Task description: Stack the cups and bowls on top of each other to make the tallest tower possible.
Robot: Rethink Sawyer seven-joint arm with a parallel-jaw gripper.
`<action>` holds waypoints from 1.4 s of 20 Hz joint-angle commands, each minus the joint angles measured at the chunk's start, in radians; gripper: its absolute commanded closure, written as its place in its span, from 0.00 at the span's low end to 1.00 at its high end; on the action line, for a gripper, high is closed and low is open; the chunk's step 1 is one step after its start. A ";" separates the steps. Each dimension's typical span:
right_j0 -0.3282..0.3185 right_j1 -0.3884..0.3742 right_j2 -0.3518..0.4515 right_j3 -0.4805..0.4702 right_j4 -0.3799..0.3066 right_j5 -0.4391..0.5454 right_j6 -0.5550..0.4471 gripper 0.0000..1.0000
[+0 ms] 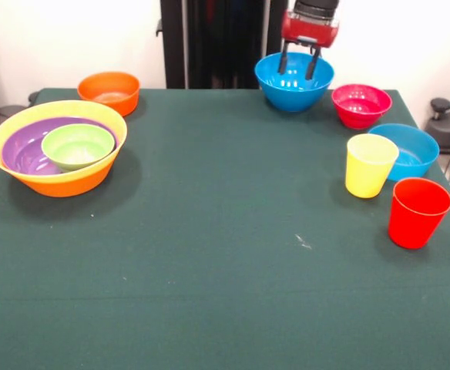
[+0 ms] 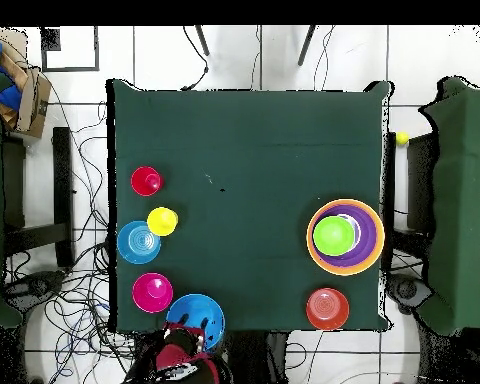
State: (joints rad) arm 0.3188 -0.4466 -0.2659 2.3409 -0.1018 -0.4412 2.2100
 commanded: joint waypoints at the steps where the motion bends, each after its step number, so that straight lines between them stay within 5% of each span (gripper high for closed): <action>1: 0.001 0.184 0.000 -0.061 0.028 -0.135 0.168 0.00; 4: -0.023 0.268 -0.019 -0.072 0.002 -0.226 0.173 0.00; 9: -0.055 0.289 -0.025 -0.067 -0.027 -0.274 0.167 0.00; 28: -0.135 0.062 0.006 -0.010 -0.070 -0.109 0.094 0.00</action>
State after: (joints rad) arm 0.2052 -0.3329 -0.3345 2.3731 -0.1493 -0.6626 2.2100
